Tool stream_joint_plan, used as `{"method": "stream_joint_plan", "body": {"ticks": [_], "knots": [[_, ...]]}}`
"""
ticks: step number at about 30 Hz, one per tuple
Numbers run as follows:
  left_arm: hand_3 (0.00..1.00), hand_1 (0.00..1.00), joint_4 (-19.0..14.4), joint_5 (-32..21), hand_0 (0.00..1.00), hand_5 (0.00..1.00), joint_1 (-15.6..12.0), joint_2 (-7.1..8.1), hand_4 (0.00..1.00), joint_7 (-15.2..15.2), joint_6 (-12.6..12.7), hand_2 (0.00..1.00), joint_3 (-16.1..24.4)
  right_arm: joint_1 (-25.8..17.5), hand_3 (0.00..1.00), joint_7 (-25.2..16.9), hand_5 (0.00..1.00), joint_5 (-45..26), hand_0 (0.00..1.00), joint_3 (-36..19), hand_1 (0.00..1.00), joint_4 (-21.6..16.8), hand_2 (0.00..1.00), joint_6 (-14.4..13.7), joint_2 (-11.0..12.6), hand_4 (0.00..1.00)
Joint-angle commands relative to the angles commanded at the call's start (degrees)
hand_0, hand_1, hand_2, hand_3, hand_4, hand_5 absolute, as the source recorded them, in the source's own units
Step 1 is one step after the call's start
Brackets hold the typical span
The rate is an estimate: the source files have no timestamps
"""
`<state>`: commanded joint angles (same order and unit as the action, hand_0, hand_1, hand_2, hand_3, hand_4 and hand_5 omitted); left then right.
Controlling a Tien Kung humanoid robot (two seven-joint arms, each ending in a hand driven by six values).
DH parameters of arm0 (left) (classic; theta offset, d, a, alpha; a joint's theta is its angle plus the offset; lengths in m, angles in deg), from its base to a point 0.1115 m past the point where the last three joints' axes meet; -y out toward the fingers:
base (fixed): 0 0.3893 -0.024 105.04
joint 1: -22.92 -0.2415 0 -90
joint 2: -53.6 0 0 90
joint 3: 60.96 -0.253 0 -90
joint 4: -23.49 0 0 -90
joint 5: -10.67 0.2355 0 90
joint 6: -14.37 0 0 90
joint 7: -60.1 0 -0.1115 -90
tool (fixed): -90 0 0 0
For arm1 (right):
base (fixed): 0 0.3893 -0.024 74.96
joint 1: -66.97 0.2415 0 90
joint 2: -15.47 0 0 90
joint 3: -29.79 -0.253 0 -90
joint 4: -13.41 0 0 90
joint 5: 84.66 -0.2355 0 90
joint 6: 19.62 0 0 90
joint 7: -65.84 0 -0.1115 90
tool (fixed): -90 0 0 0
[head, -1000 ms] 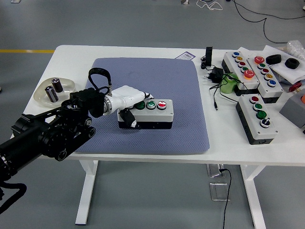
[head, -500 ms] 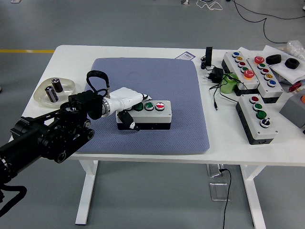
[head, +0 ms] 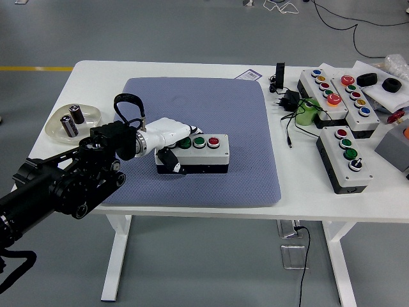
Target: Pick up the button,place it on the desk,press the button,press the button
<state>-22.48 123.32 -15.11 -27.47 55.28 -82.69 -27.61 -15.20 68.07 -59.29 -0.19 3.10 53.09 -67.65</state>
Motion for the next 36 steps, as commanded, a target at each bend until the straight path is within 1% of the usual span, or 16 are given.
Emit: {"method": "stream_joint_plan", "body": {"ticks": [4, 5, 6, 12, 14, 16, 17, 20, 22, 23, 26, 28, 29, 34, 35, 36], "knots": [[0.998, 0.921, -2.1, -0.3, 0.901, 0.493, -1.0, 0.36, 0.998, 1.0, -3.6, 0.969, 3.1, -0.1, 0.651, 0.0, 0.294, 0.0, 0.664, 0.0, 0.583, 0.0, 0.628, 0.0, 0.0, 0.295], [0.998, 0.997, -2.8, -0.2, 0.996, 0.531, -1.3, 0.44, 0.998, 1.2, -4.5, 0.998, 3.9, -0.1, 0.651, 0.0, 0.293, -0.1, 0.664, 0.0, 0.584, 0.0, 0.628, 0.0, 0.0, 0.295], [0.998, 0.997, -3.6, 0.1, 0.996, 0.531, -1.5, 0.52, 0.998, 1.5, -5.5, 0.998, 4.8, -0.1, 0.651, 0.0, 0.293, -0.1, 0.664, -0.1, 0.584, 0.0, 0.628, 0.0, 0.0, 0.295], [0.998, 0.998, -11.9, 2.9, 0.998, 0.547, -4.0, 1.73, 0.998, 3.3, -12.1, 0.998, 12.8, -0.2, 0.651, 0.1, 0.294, 0.1, 0.664, -0.2, 0.584, 0.0, 0.628, -0.1, 0.0, 0.295], [0.998, 0.998, -14.1, 3.7, 0.998, 0.547, -4.5, 1.99, 0.998, 3.5, -12.4, 0.998, 15.0, -0.2, 0.651, 0.1, 0.294, 0.2, 0.664, -0.3, 0.584, 0.0, 0.628, -0.1, 0.0, 0.295], [0.998, 0.998, -18.2, 6.1, 0.998, 0.547, -5.3, 2.63, 0.998, 4.9, -10.9, 0.998, 18.0, -0.3, 0.651, 0.0, 0.294, 0.2, 0.664, -0.4, 0.584, 0.0, 0.628, -0.1, 0.0, 0.295], [0.998, 0.882, -20.3, 7.4, 0.885, 0.292, -5.7, 2.91, 0.951, 5.8, -9.8, 0.91, 19.3, -0.3, 0.651, 0.0, 0.292, 0.2, 0.663, -0.5, 0.583, 0.0, 0.627, -0.1, 0.0, 0.295], [0.998, 0.882, -26.6, 11.6, 0.885, 0.292, -6.5, 3.64, 0.951, 7.7, -9.3, 0.91, 21.1, -0.3, 0.651, -0.1, 0.292, 0.1, 0.663, -0.4, 0.583, 0.0, 0.627, -0.1, 0.0, 0.295], [0.998, 0.882, -30.0, 13.8, 0.885, 0.292, -6.8, 4.14, 0.951, 8.9, -10.3, 0.91, 21.6, -0.2, 0.651, -0.1, 0.292, 0.2, 0.663, -0.5, 0.583, 0.0, 0.627, -0.2, 0.0, 0.295], [0.851, 0.275, -31.8, 14.3, 0.25, 0.002, -7.0, 4.43, 0.731, 9.4, -10.6, 0.28, 21.6, -0.2, 0.651, -0.1, 0.293, 0.1, 0.663, -0.4, 0.583, 0.0, 0.627, -0.2, -0.1, 0.294], [0.851, 0.275, -35.1, 13.5, 0.25, 0.002, -7.5, 4.97, 0.731, 10.6, -11.6, 0.28, 20.9, -0.1, 0.651, -0.1, 0.293, 0.1, 0.663, -0.5, 0.583, 0.0, 0.627, -0.2, -0.1, 0.294], [0.851, 0.275, -36.2, 12.0, 0.25, 0.002, -7.7, 5.18, 0.731, 11.4, -13.5, 0.28, 20.2, 0.0, 0.651, 0.0, 0.293, 0.2, 0.663, -0.6, 0.583, 0.0, 0.627, -0.1, -0.1, 0.294], [0.781, 0.111, -36.3, 10.8, 0.08, 0.002, -7.6, 5.23, 0.647, 11.7, -14.2, 0.139, 19.6, 0.0, 0.651, 0.0, 0.292, 0.2, 0.664, -0.6, 0.583, 0.0, 0.628, -0.2, -0.1, 0.294], [0.781, 0.111, -34.6, 9.4, 0.08, 0.002, -7.1, 4.38, 0.647, 12.1, -13.9, 0.139, 17.7, 0.1, 0.651, 0.1, 0.292, 0.1, 0.664, -0.4, 0.583, 0.0, 0.628, -0.2, -0.2, 0.294], [0.749, 0.022, -34.5, 9.4, 0.002, 0.002, -7.0, 4.27, 0.555, 12.1, -13.9, 0.077, 17.6, 0.1, 0.651, 0.1, 0.293, 0.1, 0.664, -0.4, 0.583, 0.0, 0.627, -0.2, -0.2, 0.294], [0.749, 0.022, -34.0, 9.4, 0.002, 0.002, -6.8, 4.0, 0.555, 12.4, -13.9, 0.077, 17.2, 0.1, 0.651, 0.1, 0.293, 0.0, 0.664, -0.4, 0.583, 0.0, 0.627, -0.2, -0.2, 0.294]]}}
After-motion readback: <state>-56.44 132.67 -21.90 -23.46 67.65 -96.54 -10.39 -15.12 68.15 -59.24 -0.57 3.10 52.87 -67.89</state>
